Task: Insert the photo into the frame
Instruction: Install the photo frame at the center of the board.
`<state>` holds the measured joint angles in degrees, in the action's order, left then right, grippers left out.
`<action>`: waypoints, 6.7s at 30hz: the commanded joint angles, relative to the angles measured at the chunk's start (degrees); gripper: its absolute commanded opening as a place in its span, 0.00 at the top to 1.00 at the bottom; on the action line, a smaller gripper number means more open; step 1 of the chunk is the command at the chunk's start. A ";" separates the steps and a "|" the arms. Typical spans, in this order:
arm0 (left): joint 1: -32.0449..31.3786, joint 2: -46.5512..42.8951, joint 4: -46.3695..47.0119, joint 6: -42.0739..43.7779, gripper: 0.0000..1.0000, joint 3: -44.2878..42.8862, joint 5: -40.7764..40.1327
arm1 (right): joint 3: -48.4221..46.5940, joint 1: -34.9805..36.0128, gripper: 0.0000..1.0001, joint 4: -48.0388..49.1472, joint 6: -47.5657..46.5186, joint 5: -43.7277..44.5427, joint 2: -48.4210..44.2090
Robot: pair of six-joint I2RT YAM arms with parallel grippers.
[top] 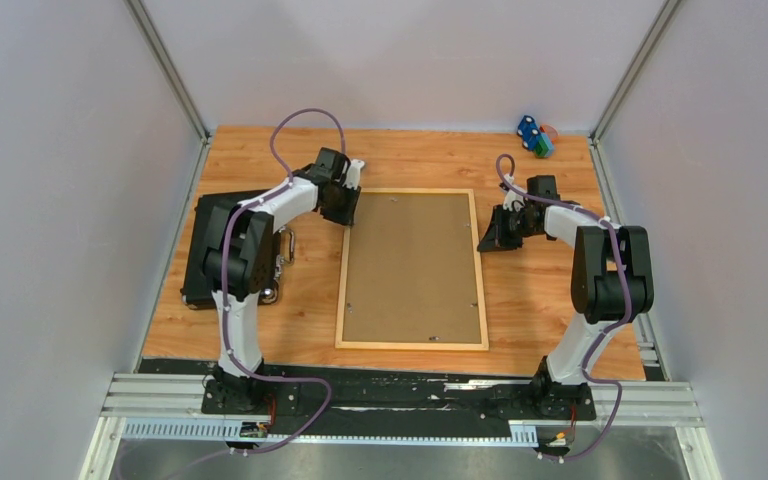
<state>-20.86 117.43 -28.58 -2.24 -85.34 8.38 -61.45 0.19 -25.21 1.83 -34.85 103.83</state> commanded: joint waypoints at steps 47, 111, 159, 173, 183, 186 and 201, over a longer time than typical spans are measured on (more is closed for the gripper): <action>-0.23 3.65 1.03 -1.08 0.68 -0.90 -2.69 | -0.16 0.43 0.96 0.02 -0.76 -0.35 1.53; 1.40 -0.03 15.29 -3.79 1.00 9.70 5.47 | -0.31 0.43 0.96 -0.01 -1.50 -2.24 1.71; 3.55 1.48 4.69 -3.32 0.63 -1.52 8.05 | -2.10 0.42 0.96 -2.13 -3.70 -4.08 2.40; 2.95 5.32 6.35 -5.60 0.84 -1.01 3.49 | -2.18 0.42 0.96 -2.13 -3.63 -4.00 2.69; 1.75 4.05 15.66 -14.38 0.96 4.84 -3.24 | -2.23 0.43 0.96 -2.15 -3.66 -3.82 2.95; 1.83 5.89 15.11 -18.08 0.92 3.37 -2.10 | -2.11 0.43 0.96 -2.17 -3.65 -3.69 2.89; 7.59 5.36 11.72 -24.90 0.43 3.35 5.19 | -2.09 0.43 0.97 -2.10 -3.32 -3.38 3.22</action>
<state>-14.57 121.21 -12.78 -27.31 -84.07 15.07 -62.98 -0.14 -27.22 -1.10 -38.11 105.62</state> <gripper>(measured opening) 0.558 0.037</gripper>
